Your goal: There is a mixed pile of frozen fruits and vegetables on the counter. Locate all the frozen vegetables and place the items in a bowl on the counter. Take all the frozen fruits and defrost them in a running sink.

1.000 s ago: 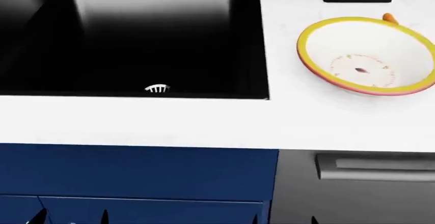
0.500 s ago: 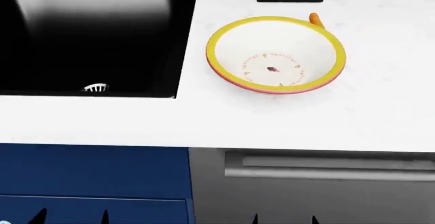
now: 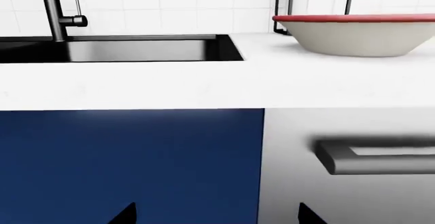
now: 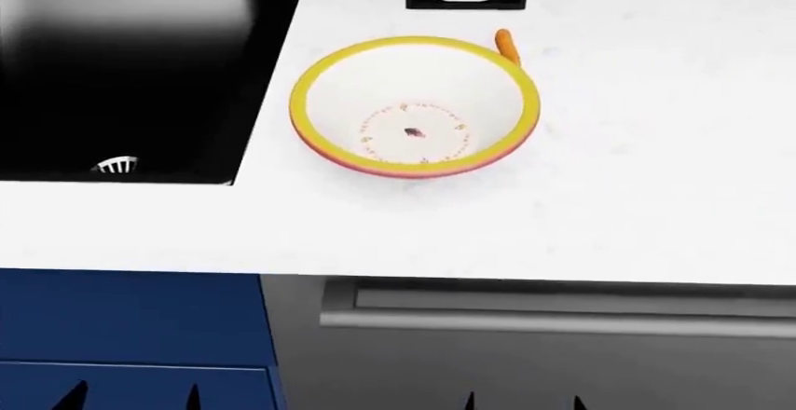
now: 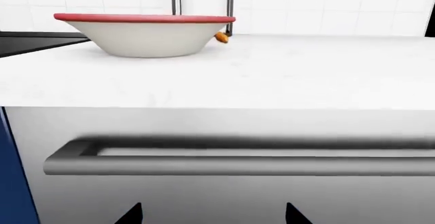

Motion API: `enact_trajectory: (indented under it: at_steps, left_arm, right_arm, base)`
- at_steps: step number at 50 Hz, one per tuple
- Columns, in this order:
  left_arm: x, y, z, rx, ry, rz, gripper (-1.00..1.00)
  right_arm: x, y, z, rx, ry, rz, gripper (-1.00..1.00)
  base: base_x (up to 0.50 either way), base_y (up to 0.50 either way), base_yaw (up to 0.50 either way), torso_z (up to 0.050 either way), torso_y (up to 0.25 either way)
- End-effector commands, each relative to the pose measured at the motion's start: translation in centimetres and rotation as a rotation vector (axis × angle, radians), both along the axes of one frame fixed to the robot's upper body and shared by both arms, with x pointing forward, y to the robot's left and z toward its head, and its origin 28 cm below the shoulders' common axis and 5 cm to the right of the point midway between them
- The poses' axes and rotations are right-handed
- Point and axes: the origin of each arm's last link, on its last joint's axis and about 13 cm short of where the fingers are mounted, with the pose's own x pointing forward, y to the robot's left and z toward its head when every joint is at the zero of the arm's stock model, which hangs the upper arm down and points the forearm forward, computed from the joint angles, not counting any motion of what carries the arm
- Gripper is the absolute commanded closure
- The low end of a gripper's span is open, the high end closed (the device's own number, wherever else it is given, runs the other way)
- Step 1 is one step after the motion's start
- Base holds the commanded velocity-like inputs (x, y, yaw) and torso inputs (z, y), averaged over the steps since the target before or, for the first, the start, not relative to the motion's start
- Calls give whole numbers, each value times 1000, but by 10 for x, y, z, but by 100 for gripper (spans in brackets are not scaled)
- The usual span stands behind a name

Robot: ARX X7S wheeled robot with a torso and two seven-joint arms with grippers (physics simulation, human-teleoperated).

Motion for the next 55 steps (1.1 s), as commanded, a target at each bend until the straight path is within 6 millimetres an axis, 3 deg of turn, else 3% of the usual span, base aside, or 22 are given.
enact_trajectory:
  at_steps: [1, 31, 36, 37, 39, 42, 43, 46, 47, 48, 49, 53, 54, 55]
  left_arm:
    - [0, 1, 1, -11, -11, -3, -100]
    - [-1, 1, 2, -6, -19, -25, -100]
    - [8, -1, 7, -116, 57, -31, -100]
    - [10, -2, 15, -44, 66, -50, -100]
    - [10, -2, 29, -71, 40, -61, -100]
    - [10, -1, 55, -63, 24, -65, -100]
    - [8, 3, 83, -58, 1, -74, -100]
    - [8, 9, 96, -25, -29, -59, -100]
    - [15, 41, 157, -6, -191, 28, -100]
    - [0, 34, 167, -37, -145, -74, -100]
    - [-2, 36, 159, 1, -13, -77, -100]
    - [-2, 35, 163, 7, -23, -80, -100]
    - [-1, 35, 163, 12, -20, -87, -100]
    - [-1, 35, 165, 19, -21, -91, -100]
  right_arm:
    - [0, 0, 0, -16, -5, -16, -100]
    - [0, 1, 0, -35, 5, -28, -100]
    - [3, -3, 5, 39, 43, -28, -100]
    - [5, -3, 11, 45, 36, -20, -100]
    - [9, -7, 27, -34, 1, -15, -100]
    - [11, -17, 53, 1, -15, -18, -100]
    - [11, -28, 81, -28, -39, -30, -100]
    - [6, -36, 105, -42, -70, -39, -100]
    - [3, -70, 161, -97, -197, -91, -100]
    - [-15, -72, 182, -66, -219, -51, -100]
    - [-17, -69, 171, -76, -60, -10, -100]
    - [-16, -70, 174, -76, -74, -31, -100]
    - [-17, -70, 176, 1, -94, -17, -100]
    - [-16, -71, 178, -103, -84, -22, -100]
  base:
    - [0, 0, 0, 50, 0]
    - [0, 0, 0, 50, 0]
    - [0, 0, 0, 20, 0]
    - [0, 0, 0, 0, 0]
    - [0, 0, 0, 0, 0]
    - [0, 0, 0, 0, 0]
    - [0, 0, 0, 0, 0]
    - [0, 0, 0, 0, 0]
    - [0, 0, 0, 0, 0]
    - [0, 0, 0, 0, 0]
    - [0, 0, 0, 0, 0]
    - [0, 0, 0, 0, 0]
    - [0, 0, 0, 0, 0]
    - [0, 0, 0, 0, 0]
